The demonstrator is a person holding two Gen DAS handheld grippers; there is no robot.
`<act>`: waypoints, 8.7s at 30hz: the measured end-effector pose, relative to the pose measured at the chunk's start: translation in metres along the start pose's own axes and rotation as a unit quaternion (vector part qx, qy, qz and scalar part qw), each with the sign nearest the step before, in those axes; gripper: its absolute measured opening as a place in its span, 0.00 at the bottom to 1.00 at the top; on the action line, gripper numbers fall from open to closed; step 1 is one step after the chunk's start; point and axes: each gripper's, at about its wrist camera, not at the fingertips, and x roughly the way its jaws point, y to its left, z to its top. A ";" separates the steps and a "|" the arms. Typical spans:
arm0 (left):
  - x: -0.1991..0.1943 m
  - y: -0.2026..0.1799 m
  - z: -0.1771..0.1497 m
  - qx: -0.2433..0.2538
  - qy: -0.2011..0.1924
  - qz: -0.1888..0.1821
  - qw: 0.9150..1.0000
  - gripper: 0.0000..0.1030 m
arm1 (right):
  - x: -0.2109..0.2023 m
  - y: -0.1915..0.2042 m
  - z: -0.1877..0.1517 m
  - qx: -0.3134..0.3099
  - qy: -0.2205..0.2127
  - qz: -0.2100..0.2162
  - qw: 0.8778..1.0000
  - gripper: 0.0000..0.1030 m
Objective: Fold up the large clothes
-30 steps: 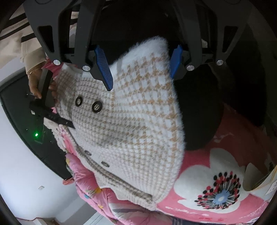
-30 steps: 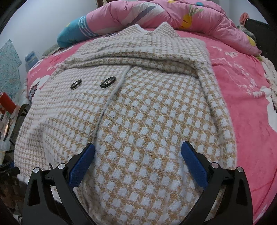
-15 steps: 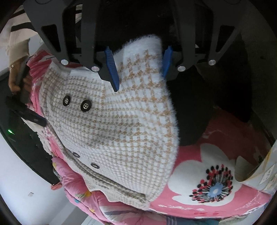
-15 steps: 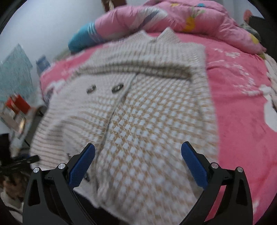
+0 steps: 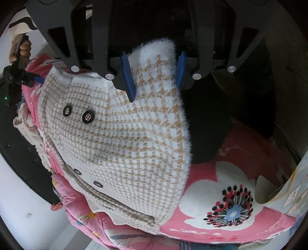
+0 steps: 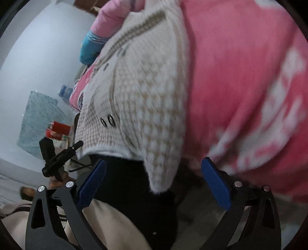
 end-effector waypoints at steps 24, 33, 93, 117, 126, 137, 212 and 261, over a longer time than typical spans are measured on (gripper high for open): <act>-0.063 -0.023 0.028 0.030 -0.099 -0.079 0.991 0.07 | 0.026 0.107 0.010 -0.081 -0.064 0.144 0.984 0.09; -0.062 -0.022 0.101 0.011 -0.143 -0.102 0.984 0.07 | 0.020 0.104 0.077 -0.040 -0.128 0.203 0.970 0.09; 0.104 -0.063 0.198 0.094 -0.063 0.001 0.994 0.49 | 0.135 0.135 0.218 -0.200 -0.066 -0.145 0.967 0.50; 0.069 0.030 0.143 -0.108 -0.099 -0.191 0.971 0.62 | -0.002 -0.004 0.101 0.082 -0.156 0.029 0.984 0.68; 0.071 -0.005 0.161 -0.051 -0.116 -0.038 0.991 0.17 | -0.009 -0.004 0.114 0.102 -0.225 0.020 0.969 0.16; -0.036 -0.046 0.131 0.043 -0.155 -0.013 0.987 0.09 | -0.104 0.057 0.086 -0.017 -0.262 -0.019 0.965 0.11; 0.079 -0.109 0.113 0.178 -0.095 0.040 0.979 0.06 | 0.057 0.141 0.107 -0.211 -0.110 -0.155 0.959 0.06; 0.051 -0.094 0.124 0.188 -0.111 0.002 0.976 0.25 | -0.056 0.066 0.119 -0.107 -0.243 -0.312 0.912 0.34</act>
